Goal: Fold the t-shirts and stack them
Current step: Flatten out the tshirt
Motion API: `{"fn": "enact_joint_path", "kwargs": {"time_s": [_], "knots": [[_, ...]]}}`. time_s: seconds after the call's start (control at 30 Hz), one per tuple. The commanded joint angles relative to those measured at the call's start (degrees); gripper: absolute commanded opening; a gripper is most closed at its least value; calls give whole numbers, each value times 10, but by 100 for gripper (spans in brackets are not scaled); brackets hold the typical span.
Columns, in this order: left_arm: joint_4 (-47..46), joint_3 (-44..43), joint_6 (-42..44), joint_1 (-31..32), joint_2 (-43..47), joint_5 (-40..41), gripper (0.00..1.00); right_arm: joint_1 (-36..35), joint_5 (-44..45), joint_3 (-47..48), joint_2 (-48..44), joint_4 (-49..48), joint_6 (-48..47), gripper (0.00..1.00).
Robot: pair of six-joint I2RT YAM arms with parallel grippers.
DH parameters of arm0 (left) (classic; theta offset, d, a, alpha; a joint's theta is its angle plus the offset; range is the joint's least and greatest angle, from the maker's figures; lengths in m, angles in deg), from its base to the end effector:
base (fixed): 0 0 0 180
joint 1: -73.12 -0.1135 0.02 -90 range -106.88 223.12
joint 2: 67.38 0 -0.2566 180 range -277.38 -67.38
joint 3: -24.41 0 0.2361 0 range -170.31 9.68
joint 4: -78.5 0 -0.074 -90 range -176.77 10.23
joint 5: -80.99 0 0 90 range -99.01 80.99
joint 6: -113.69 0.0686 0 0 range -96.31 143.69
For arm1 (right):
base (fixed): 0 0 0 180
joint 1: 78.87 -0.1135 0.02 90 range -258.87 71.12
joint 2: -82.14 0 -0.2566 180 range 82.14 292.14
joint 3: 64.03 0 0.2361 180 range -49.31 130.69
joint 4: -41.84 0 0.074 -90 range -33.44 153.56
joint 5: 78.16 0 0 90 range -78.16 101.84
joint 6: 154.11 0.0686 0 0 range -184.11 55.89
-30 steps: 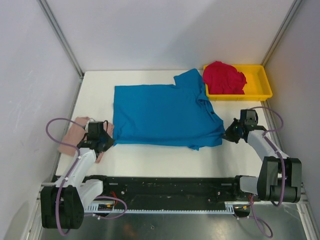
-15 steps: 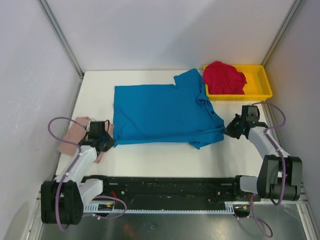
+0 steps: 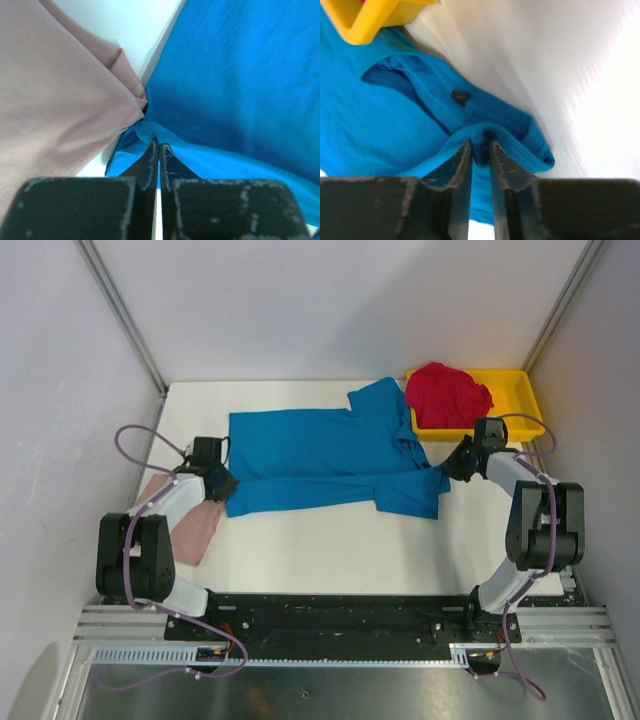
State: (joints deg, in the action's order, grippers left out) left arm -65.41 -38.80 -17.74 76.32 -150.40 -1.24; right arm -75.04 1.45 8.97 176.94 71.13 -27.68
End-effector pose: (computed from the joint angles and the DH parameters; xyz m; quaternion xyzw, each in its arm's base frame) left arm 0.2906 -0.0070 0.1706 -0.3311 0.8948 -0.0511 0.2952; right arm 0.3496 -0.0110 0.1714 0.2949 0.8920 0.1750 0.2944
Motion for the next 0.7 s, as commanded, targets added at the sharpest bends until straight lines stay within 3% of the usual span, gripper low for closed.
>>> {"fn": "enact_joint_path", "kwargs": {"time_s": [0.0,0.07,0.2,0.5,0.67], "knots": [[-13,-21,13,9,-33,16,0,-4,19,34,26,-9,3,34],[-16,-22,13,9,-38,15,0,-8,37,35,13,14,-5,49],[-18,-20,12,10,-40,12,0,-15,63,18,-42,64,-18,55],[-18,-17,14,10,-21,11,0,-49,81,-138,-185,94,-33,41],[-17,-13,15,11,-11,10,0,-74,94,-180,-197,89,-35,38]]}}
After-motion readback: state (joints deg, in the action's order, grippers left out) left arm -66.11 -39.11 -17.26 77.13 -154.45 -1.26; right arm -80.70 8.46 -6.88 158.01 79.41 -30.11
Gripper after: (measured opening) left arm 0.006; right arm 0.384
